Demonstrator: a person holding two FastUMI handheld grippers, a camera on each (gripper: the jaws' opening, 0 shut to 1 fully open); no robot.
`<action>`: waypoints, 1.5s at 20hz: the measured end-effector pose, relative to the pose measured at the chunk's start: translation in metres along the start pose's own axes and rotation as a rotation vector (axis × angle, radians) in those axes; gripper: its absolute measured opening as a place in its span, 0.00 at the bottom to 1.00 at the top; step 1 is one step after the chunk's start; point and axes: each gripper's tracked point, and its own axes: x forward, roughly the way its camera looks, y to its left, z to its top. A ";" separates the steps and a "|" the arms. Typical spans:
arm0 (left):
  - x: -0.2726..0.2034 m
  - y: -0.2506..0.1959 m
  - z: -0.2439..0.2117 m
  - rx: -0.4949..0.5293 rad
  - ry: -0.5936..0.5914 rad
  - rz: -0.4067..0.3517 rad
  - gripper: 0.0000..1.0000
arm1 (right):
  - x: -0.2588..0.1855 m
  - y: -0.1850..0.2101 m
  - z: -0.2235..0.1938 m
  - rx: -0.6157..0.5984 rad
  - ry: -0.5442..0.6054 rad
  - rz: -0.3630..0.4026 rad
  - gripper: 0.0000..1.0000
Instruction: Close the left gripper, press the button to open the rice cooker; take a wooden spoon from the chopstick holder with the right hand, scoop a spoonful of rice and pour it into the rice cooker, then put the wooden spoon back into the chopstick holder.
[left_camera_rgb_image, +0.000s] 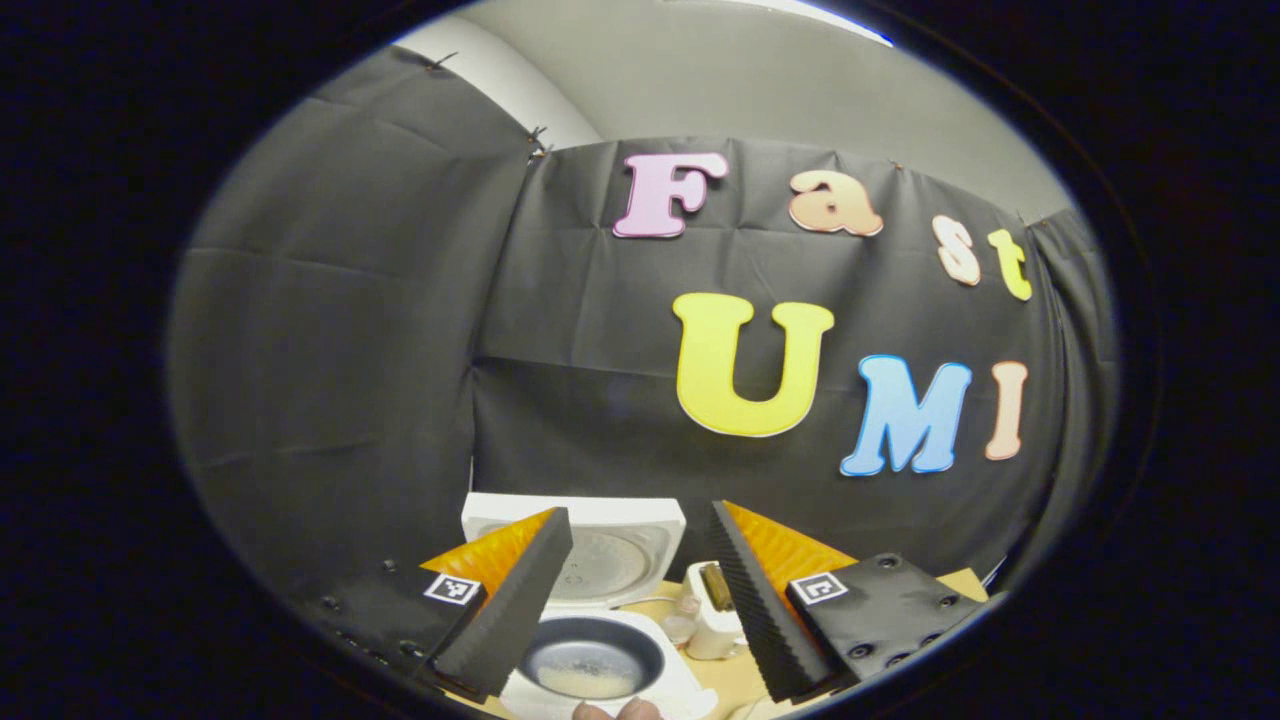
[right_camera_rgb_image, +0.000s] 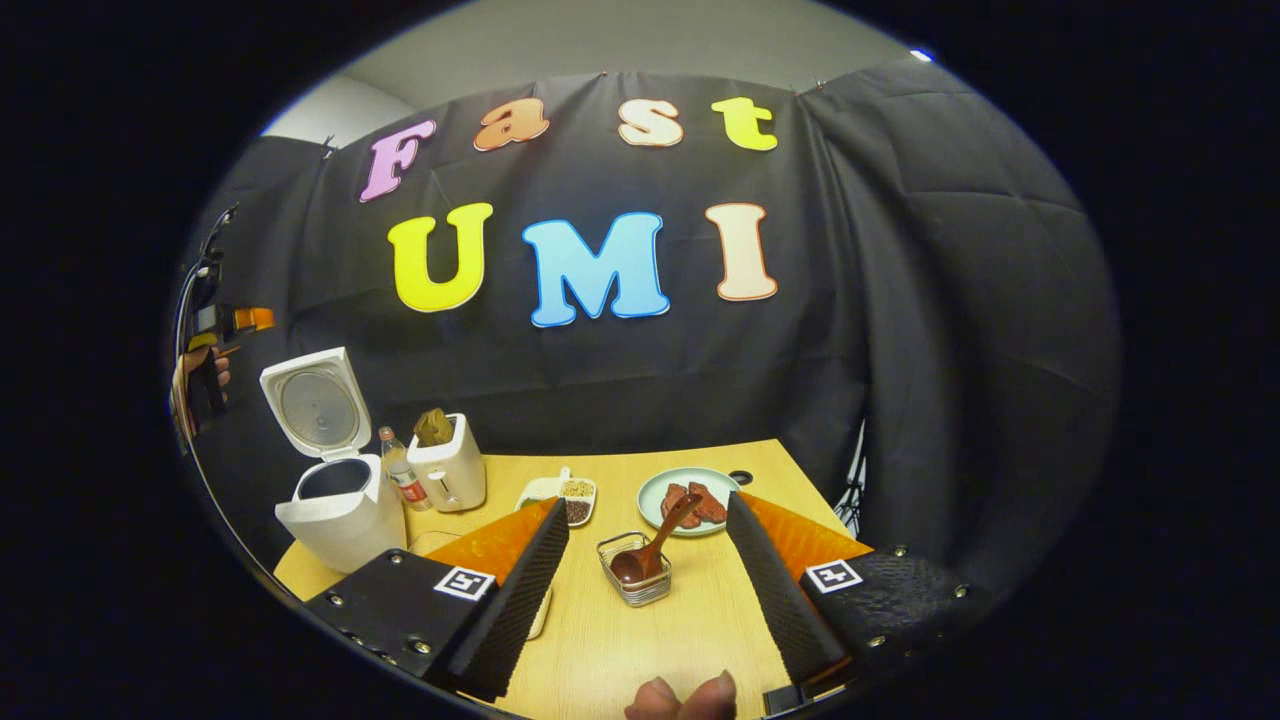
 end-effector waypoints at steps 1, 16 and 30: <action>0.021 0.007 -0.001 0.021 -0.003 0.009 1.00 | -0.006 0.006 0.002 0.010 0.007 -0.004 0.98; 0.185 0.062 -0.076 0.043 0.221 0.195 0.94 | -0.031 0.034 -0.013 -0.078 0.057 0.008 0.95; 0.009 0.017 -0.219 0.066 0.387 0.147 0.96 | -0.055 0.038 -0.060 -0.046 0.158 0.105 0.96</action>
